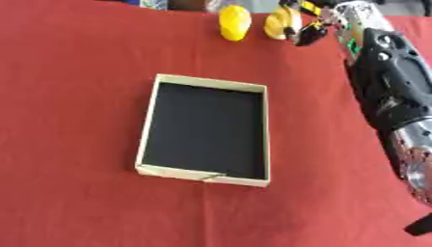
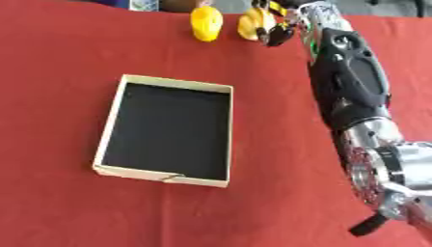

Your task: Pick up objects on the table and place them in the box.

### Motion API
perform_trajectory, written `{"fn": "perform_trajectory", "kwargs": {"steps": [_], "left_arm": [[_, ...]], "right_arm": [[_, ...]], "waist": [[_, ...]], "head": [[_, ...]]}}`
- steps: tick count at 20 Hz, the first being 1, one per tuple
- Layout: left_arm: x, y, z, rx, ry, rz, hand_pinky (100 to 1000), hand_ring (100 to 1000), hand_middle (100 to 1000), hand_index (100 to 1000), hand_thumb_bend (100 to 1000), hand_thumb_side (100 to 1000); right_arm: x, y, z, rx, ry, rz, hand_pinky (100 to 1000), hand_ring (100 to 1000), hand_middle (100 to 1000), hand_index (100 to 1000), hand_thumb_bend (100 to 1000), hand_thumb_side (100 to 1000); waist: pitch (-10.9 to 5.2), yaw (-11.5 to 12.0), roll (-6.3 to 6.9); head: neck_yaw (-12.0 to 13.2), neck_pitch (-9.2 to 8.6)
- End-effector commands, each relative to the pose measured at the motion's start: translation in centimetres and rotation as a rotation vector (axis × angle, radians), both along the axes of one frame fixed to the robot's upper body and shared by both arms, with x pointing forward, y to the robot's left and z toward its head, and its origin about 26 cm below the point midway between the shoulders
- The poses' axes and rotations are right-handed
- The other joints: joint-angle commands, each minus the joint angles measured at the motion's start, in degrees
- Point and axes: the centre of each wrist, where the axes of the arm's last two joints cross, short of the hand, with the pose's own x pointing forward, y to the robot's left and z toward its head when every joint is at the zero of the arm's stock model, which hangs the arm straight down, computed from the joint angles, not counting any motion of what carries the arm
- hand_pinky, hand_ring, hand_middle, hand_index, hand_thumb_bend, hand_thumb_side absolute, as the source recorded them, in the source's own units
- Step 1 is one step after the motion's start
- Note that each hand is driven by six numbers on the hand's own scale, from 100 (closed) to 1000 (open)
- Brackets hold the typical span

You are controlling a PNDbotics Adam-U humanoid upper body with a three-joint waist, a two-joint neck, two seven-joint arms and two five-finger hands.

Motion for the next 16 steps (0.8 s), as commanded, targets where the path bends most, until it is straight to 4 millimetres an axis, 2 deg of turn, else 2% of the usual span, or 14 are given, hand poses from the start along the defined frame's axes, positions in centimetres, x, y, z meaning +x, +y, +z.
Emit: {"fn": "perform_trajectory", "kwargs": {"steps": [1, 2, 3, 5, 7, 12, 16], "left_arm": [[-0.4, 0.2, 0.7, 0.008, -0.022, 0.001, 837, 842, 685, 813, 100, 706], [-0.4, 0.2, 0.7, 0.007, -0.022, 0.001, 837, 842, 685, 813, 100, 706], [-0.4, 0.3, 0.7, 0.007, -0.020, 0.001, 837, 842, 684, 812, 100, 706], [-0.4, 0.3, 0.6, 0.006, -0.016, 0.002, 838, 843, 686, 812, 100, 707], [-0.4, 0.3, 0.6, 0.005, -0.016, 0.001, 838, 843, 685, 811, 100, 706], [-0.4, 0.3, 0.5, -0.001, -0.014, 0.003, 838, 842, 686, 811, 100, 706], [-0.4, 0.4, 0.4, -0.003, -0.010, 0.007, 838, 842, 686, 811, 100, 705]], "right_arm": [[-0.2, -0.2, 0.8, 0.016, -0.057, -0.007, 816, 868, 593, 763, 100, 100], [-0.2, -0.2, 0.8, 0.035, -0.071, 0.004, 814, 863, 578, 750, 100, 101], [-0.2, -0.1, 0.9, 0.052, -0.087, 0.017, 795, 822, 492, 667, 100, 107], [-0.2, 0.1, 1.2, 0.081, -0.126, 0.044, 787, 806, 451, 593, 100, 100], [-0.3, 0.3, 1.5, 0.112, -0.170, 0.066, 781, 791, 433, 560, 100, 100], [-0.7, 0.3, 2.6, 0.156, -0.280, 0.151, 776, 774, 425, 540, 100, 100], [-1.7, -0.1, 4.3, 0.159, -0.361, 0.244, 770, 761, 423, 534, 100, 100]], "waist": [[-1.23, 0.19, 0.31], [-1.26, 0.19, 0.33], [-1.32, 0.10, 0.36], [-1.49, -0.18, 0.41], [-1.66, -0.38, 0.47], [-2.09, -0.74, 0.59], [-2.72, -1.25, 0.73]], "head": [[-0.19, -1.26], [-0.17, -1.13], [-0.20, -0.78], [-0.24, -0.22], [-0.31, 0.13], [-0.34, 0.98], [-0.02, 1.94]]}}
